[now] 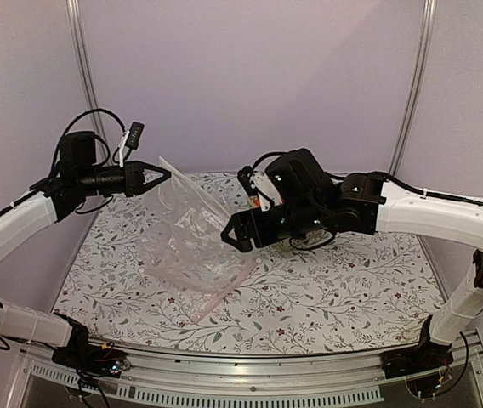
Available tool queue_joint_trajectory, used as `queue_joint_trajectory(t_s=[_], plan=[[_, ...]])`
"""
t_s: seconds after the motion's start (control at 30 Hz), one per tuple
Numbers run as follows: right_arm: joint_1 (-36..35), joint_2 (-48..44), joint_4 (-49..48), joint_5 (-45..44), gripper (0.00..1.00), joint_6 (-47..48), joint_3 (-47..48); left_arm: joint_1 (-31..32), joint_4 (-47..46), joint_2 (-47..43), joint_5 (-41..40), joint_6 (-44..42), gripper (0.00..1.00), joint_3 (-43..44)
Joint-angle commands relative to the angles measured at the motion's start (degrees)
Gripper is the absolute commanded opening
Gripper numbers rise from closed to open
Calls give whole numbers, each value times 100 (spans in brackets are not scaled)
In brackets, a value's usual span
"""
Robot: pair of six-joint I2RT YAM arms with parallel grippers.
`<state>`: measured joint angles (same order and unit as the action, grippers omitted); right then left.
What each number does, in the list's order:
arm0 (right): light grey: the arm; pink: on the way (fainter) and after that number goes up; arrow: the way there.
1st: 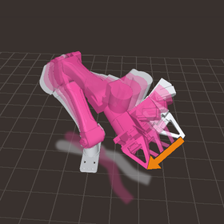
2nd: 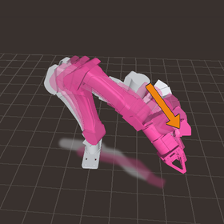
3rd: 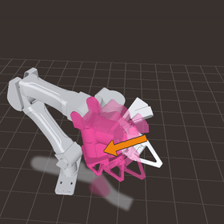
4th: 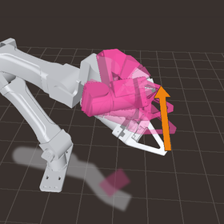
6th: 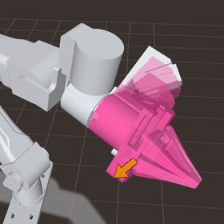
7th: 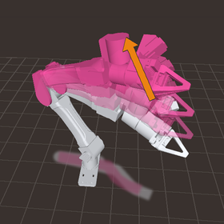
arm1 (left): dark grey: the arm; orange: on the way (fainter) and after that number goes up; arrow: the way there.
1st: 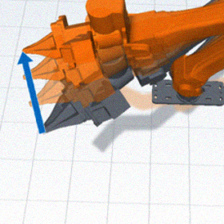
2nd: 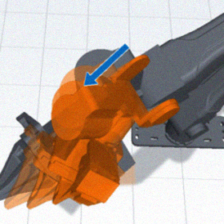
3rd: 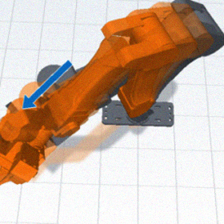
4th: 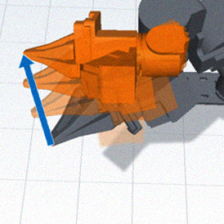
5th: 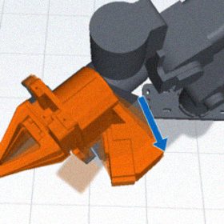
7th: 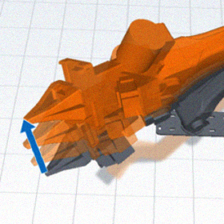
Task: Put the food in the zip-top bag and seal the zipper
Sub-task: Unzip the zipper of the food storage bag, then pass from the left arm to the right
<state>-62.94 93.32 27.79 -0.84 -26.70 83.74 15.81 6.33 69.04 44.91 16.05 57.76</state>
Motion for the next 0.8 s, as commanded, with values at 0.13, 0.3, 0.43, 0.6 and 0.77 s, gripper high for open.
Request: queue_joint_trajectory(t_s=[0.13, 0.3, 0.43, 0.6, 0.77], plan=[[30, -835, 725, -1052, 92, 542, 122, 536, 140, 281, 554, -351, 0, 125], [26, -845, 859, -959, 86, 561, 99, 784, 207, 390, 551, -435, 0, 130], [-268, -568, 1039, -1014, 83, 790, 386, 886, 312, 506, 528, -487, 0, 184], [-329, -107, 1183, -1102, 72, 785, 678, 954, 460, 567, 517, -591, 0, 249], [-328, 99, 1185, -1114, 62, 789, 808, 1005, 522, 573, 483, -647, 0, 262]])
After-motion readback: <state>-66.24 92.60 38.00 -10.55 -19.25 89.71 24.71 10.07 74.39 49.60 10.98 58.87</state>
